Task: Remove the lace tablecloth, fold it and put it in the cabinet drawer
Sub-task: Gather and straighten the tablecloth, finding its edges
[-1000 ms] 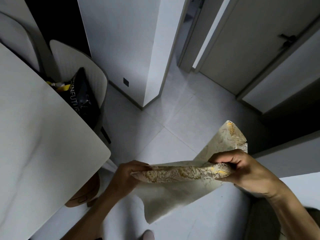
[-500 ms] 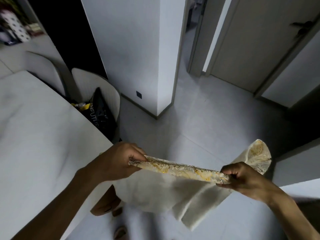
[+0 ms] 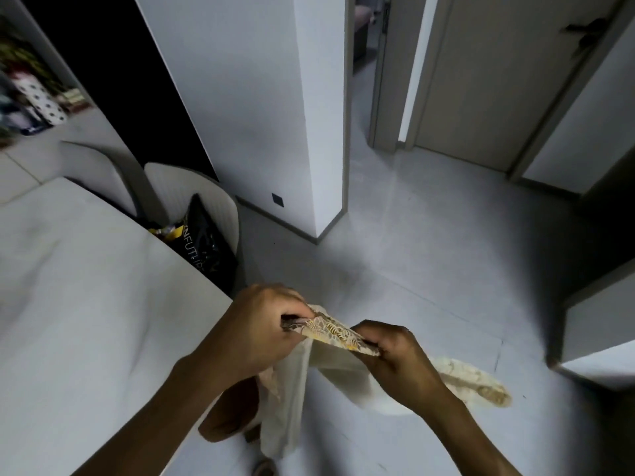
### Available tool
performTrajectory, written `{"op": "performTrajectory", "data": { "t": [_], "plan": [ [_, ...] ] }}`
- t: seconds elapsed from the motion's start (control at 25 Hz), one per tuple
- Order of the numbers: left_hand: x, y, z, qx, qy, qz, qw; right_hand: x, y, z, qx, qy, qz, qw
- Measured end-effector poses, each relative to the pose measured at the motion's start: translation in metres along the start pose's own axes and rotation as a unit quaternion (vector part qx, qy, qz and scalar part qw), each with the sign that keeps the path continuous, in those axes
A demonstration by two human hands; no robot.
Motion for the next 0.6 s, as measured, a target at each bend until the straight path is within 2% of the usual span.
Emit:
{"op": "performTrajectory", "data": {
  "t": [0.12,0.2,0.24,0.32,0.4,0.48,0.52,0.6],
  "plan": [
    [0.03,0.005,-0.021,-0.016,0.051,0.0,0.999,-0.005,0.01,0.003,-0.036,-0.028,0.131,0.99],
    [0.056,-0.002,-0.039,-0.029,0.112,-0.069,0.991,-0.002,0.012,0.006,-0.035,-0.03,0.158,0.986],
    [0.068,-0.009,-0.045,-0.046,0.149,-0.148,0.977,0.0,0.011,0.008,-0.036,-0.03,0.158,0.986],
    [0.091,-0.024,-0.054,-0.101,0.225,-0.289,0.925,0.006,0.005,0.014,-0.045,-0.03,0.167,0.984],
    [0.109,-0.045,-0.06,-0.112,0.281,-0.331,0.894,0.012,0.002,0.018,-0.058,-0.024,0.185,0.981],
    [0.116,-0.067,-0.066,-0.079,0.304,-0.329,0.891,0.017,-0.001,0.021,-0.07,-0.02,0.205,0.976],
    [0.122,-0.076,-0.071,-0.081,0.329,-0.342,0.876,0.017,-0.002,0.022,-0.074,-0.026,0.208,0.975],
    [0.135,-0.084,-0.084,-0.136,0.395,-0.42,0.806,0.01,-0.003,0.024,-0.096,-0.063,0.192,0.975]
  ]
}}
Point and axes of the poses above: each hand's wrist, its own z-axis towards the middle knuckle, its own y-axis out of the back of the hand, x = y × z, the point moved 7 cm from there along z, towards the middle knuckle, and after that the axes turned 10 degrees about z, right-handed, at the moved point
